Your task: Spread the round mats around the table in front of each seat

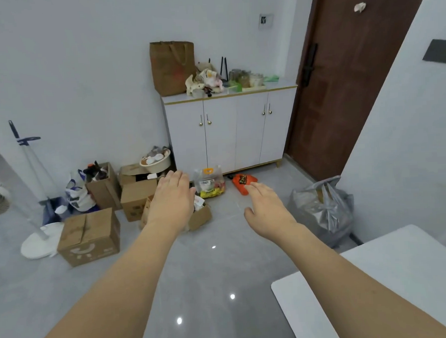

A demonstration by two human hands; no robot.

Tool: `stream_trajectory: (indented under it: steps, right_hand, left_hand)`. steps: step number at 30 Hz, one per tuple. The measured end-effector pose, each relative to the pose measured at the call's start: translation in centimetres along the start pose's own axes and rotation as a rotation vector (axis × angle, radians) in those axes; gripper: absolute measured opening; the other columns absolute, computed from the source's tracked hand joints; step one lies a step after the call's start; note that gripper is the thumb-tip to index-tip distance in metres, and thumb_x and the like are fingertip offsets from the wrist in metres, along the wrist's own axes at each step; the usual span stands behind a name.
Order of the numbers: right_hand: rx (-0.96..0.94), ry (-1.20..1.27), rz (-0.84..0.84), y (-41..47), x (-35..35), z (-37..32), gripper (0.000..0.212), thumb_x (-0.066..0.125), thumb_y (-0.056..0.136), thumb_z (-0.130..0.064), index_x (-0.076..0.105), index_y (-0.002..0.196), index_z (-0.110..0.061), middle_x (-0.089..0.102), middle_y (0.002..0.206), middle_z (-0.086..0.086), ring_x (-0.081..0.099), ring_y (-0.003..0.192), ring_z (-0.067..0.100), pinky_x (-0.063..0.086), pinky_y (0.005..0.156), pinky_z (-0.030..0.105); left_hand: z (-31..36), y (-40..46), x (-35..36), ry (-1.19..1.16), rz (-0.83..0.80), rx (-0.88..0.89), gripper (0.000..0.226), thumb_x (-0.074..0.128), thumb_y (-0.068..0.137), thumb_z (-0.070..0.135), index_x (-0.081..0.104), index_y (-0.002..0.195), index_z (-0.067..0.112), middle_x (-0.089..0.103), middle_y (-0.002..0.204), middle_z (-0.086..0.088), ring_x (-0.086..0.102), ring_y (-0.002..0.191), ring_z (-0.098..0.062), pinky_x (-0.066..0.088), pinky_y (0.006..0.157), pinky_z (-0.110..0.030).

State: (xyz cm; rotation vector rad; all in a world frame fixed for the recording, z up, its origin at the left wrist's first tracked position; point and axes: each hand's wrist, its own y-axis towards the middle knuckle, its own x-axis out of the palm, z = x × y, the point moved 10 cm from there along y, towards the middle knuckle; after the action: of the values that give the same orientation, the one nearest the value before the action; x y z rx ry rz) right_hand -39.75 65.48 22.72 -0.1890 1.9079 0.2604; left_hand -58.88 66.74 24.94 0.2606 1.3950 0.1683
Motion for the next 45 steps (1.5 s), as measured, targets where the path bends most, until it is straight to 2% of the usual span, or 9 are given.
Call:
stream_trajectory:
  steps: [6,11,19,26,31,35,41,45]
  right_hand:
    - [0.068,0.02,0.013,7.7,0.9,-0.5,0.059,0.043,0.092,-0.017,0.025,0.147,-0.008,0.023,0.156,0.012,0.016,0.145,0.024,0.012,0.12,0.035]
    - [0.151,0.025,0.045,13.4,1.3,-0.4,0.059,0.045,0.091,-0.015,0.026,0.146,-0.008,0.027,0.154,0.012,0.02,0.143,0.024,0.013,0.119,0.034]
    - [0.244,0.018,0.083,22.4,1.8,3.4,0.059,0.046,0.09,-0.016,0.028,0.145,-0.006,0.029,0.153,0.015,0.022,0.142,0.026,0.013,0.119,0.034]
    - [0.302,0.024,0.129,29.8,0.9,8.9,0.06,0.045,0.089,-0.016,0.028,0.146,-0.006,0.028,0.154,0.015,0.021,0.143,0.026,0.013,0.12,0.036]
    - [0.375,0.032,0.113,33.2,1.6,12.6,0.06,0.047,0.089,-0.016,0.029,0.145,-0.004,0.03,0.153,0.016,0.023,0.143,0.026,0.014,0.119,0.036]
    - [0.531,0.025,0.175,34.3,0.4,17.4,0.058,0.048,0.088,-0.017,0.033,0.142,-0.003,0.034,0.15,0.016,0.028,0.139,0.028,0.018,0.117,0.036]
    - [0.736,-0.002,0.213,32.8,-1.0,22.0,0.053,0.05,0.087,-0.018,0.039,0.138,-0.005,0.039,0.147,0.014,0.031,0.137,0.029,0.021,0.115,0.036]
    - [0.866,0.003,0.249,29.4,-1.8,25.1,0.056,0.051,0.086,-0.017,0.037,0.14,-0.009,0.04,0.146,0.012,0.035,0.134,0.03,0.025,0.114,0.039]
  left_hand:
    - [-3.9,8.0,1.7,-0.021,0.002,0.06,0.046,0.041,0.099,0.027,0.042,0.138,0.003,0.044,0.145,-0.014,0.035,0.136,-0.029,0.026,0.117,-0.042]
    - [-6.1,15.2,3.5,-0.035,-0.04,0.128,0.048,0.038,0.101,0.028,0.037,0.141,0.002,0.038,0.15,-0.017,0.031,0.14,-0.031,0.024,0.118,-0.043]
    - [-4.6,25.5,7.8,0.006,-0.098,0.284,0.049,0.03,0.102,0.028,0.028,0.145,0.004,0.028,0.155,-0.015,0.022,0.145,-0.029,0.015,0.12,-0.042]
    - [-3.8,34.5,10.6,0.006,-0.118,0.306,0.05,0.03,0.102,0.029,0.029,0.146,0.006,0.027,0.156,-0.014,0.02,0.146,-0.028,0.014,0.121,-0.043]
    - [-0.9,40.0,14.1,0.022,-0.156,0.382,0.05,0.028,0.103,0.03,0.028,0.147,0.007,0.026,0.157,-0.012,0.017,0.147,-0.027,0.011,0.122,-0.043]
    - [3.4,45.0,17.1,-0.028,-0.178,0.502,0.05,0.03,0.102,0.03,0.03,0.146,0.007,0.028,0.157,-0.012,0.019,0.147,-0.028,0.011,0.122,-0.043]
    - [11.1,48.5,20.4,-0.071,-0.192,0.703,0.049,0.033,0.1,0.031,0.034,0.143,0.007,0.033,0.154,-0.012,0.026,0.143,-0.028,0.017,0.12,-0.043]
    - [17.5,47.9,22.6,-0.113,-0.214,0.836,0.05,0.034,0.1,0.033,0.035,0.143,0.008,0.036,0.152,-0.011,0.029,0.142,-0.029,0.018,0.119,-0.043]
